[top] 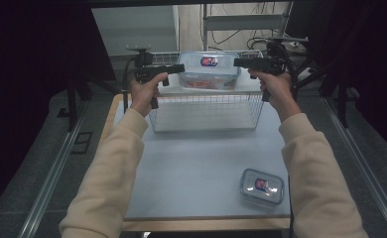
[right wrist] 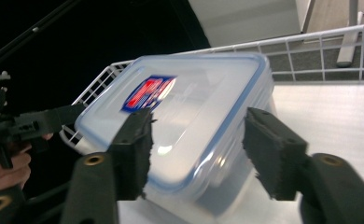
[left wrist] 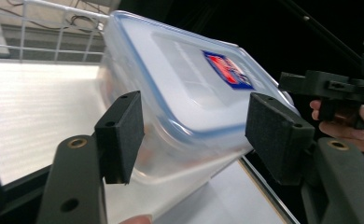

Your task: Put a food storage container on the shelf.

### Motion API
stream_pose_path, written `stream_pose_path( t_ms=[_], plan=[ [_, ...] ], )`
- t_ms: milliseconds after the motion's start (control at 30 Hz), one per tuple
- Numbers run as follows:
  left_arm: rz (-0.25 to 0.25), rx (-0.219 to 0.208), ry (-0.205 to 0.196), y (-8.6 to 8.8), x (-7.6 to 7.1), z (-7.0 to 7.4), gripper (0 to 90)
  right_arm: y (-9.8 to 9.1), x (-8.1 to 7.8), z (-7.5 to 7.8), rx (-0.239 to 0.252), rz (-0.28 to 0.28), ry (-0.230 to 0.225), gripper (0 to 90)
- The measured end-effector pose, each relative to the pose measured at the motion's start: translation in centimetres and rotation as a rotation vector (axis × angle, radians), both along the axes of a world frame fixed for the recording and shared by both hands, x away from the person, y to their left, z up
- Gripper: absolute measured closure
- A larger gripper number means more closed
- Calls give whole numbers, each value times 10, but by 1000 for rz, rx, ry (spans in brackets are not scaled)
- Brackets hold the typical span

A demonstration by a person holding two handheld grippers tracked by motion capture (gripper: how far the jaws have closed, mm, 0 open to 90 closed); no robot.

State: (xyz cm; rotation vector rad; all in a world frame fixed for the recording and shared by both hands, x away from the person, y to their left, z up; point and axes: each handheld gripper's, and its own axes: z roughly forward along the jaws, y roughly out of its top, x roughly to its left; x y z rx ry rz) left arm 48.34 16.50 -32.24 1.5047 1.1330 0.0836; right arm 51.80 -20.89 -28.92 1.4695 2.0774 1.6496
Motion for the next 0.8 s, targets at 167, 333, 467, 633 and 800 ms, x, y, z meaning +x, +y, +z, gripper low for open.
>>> stream_pose_path(
  t_ms=[167,333,467,633,800],
  plan=[
    [3,-25,-23,8,-19,0,355,-9,-23,-4,8,40,-29,608],
    [-10,-29,-35,11,-35,-6,348,-10,-40,-14,0,90,-67,805],
    [-17,-23,-40,11,-44,-11,332,-4,-49,-24,-22,152,-85,892],
    [-24,-30,-44,13,-50,-15,329,9,-49,-42,-79,195,-67,894],
    [-26,-31,-39,16,-53,-21,329,24,-40,-55,-119,192,-51,895]
  ],
)
